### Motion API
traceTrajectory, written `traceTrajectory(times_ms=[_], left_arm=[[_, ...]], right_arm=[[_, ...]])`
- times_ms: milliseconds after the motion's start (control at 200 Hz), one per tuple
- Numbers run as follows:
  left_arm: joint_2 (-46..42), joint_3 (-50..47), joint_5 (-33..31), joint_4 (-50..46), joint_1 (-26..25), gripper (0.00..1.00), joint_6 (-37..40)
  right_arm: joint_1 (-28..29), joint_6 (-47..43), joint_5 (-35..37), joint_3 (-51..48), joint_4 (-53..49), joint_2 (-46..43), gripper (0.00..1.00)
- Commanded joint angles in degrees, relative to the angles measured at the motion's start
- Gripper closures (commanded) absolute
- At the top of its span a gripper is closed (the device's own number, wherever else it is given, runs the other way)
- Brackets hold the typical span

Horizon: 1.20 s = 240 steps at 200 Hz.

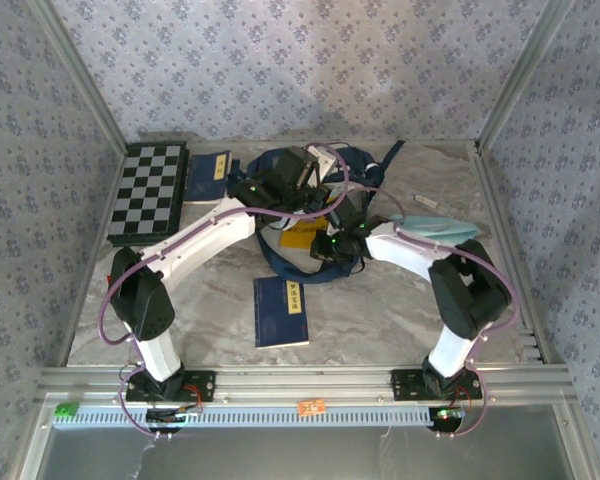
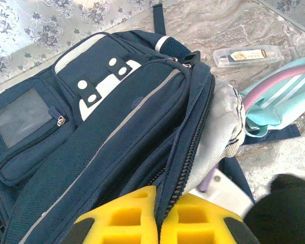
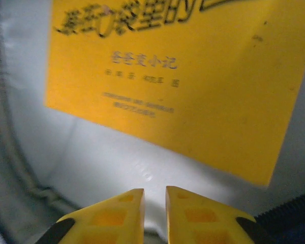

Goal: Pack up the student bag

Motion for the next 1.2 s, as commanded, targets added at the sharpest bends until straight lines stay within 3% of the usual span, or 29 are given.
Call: traceTrajectory(times_ms=[0,295,450,610,805,1020,1194], left_arm=[[-2.93,4.97,1.39,3.26,0.62,1.0,-0.05],[-5.34,2.67,6.68,3.18,0.7,1.0,0.77],[-6.27,1.63,8.17,3.4,0.68,1.0,1.38],[-6.26,1.05,7.54,3.24,0.74,1.0,2.15],[-6.44,-0.27,6.62,2.9,0.86,1.0,3.08],[-6.12,-3.52,5.04,3.04,0.94,1.0,2.13],[-4.58,-6.0,4.33,2.93,0.95,1.0,-0.39]], right_arm=[[0.09,0.51,1.63,0.28,4.81,2.83,0.84],[-1.03,-0.01,10.96,3.44,16.32,5.99,0.89],[-1.73,-0.18,10.24,4.96,21.78,8.59,0.89],[-1.31,-1.04,14.07,1.69,22.85,6.94,0.87],[1.52,-4.85,13.36,-3.51,20.58,-0.7,0.78],[1.86,-5.29,9.7,-12.43,14.29,-13.79,0.62],[1.33,-5.46,8.86,-15.66,3.28,-23.68,0.54]])
